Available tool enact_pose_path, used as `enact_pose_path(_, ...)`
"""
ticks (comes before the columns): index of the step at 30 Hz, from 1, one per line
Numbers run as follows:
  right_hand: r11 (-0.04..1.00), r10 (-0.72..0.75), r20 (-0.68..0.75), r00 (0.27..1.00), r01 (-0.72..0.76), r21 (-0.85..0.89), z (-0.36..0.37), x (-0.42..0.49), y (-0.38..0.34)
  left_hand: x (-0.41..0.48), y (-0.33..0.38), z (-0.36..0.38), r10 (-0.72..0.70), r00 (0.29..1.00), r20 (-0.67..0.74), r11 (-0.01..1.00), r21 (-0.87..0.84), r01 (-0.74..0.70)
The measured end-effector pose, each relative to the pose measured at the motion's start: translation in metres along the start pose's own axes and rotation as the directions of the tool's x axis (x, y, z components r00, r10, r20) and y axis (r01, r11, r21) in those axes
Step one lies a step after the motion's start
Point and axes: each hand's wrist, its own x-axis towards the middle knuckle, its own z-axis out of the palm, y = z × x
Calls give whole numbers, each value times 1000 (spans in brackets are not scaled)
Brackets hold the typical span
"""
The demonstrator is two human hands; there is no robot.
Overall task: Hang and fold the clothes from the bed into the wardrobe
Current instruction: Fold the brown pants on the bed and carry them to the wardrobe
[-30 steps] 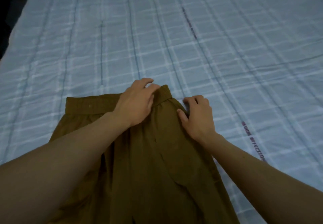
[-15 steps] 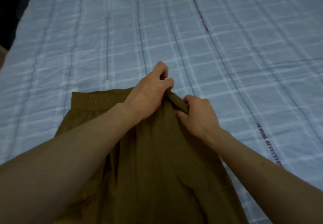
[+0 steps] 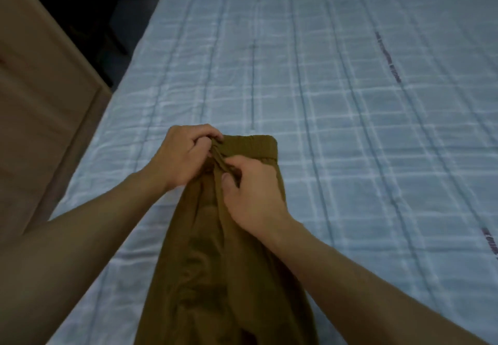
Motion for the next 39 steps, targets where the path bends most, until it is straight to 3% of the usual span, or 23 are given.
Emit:
enact_pose_path(5,991,80,303,950,-109,81,51,-18,15,-13,-46,26,-179,981,79,967,198,161)
enact_pose_path(9,980,-136,156,978,156,-123,44,-34,34,-24,-54,34,-137,987,-87,990,16,139)
enact_pose_path(12,881,-250,63,966,254,-400,31,-15,40,-16,-54,25,-81,969,-232,995,-83,63)
enact_pose_path(15,781,-135,178,975,216,-586,29,14,48,-6,-59,28,-86,979,-187,994,-82,71)
enact_pose_path(17,705,-53,235,970,203,-680,36,27,62,-4,-66,40,-112,988,-104,994,4,113)
enact_pose_path(22,584,-22,229,973,199,-787,55,32,97,-13,-71,56,-157,985,-66,977,137,165)
enact_pose_path(26,587,4,244,970,195,-786,54,32,94,-62,-54,57,-82,996,-25,898,431,85)
enact_pose_path(29,595,45,304,952,219,-774,46,16,84,-104,-35,56,8,1000,0,861,509,-7)
enact_pose_path(31,661,45,320,946,212,-720,42,-15,81,-123,-27,57,64,996,59,822,563,-86)
enact_pose_path(35,812,3,242,970,138,-566,32,-105,72,-164,-9,58,160,956,244,758,590,-277)
enact_pose_path(39,838,66,246,967,81,-540,17,-176,65,-211,18,62,217,870,442,727,521,-447)
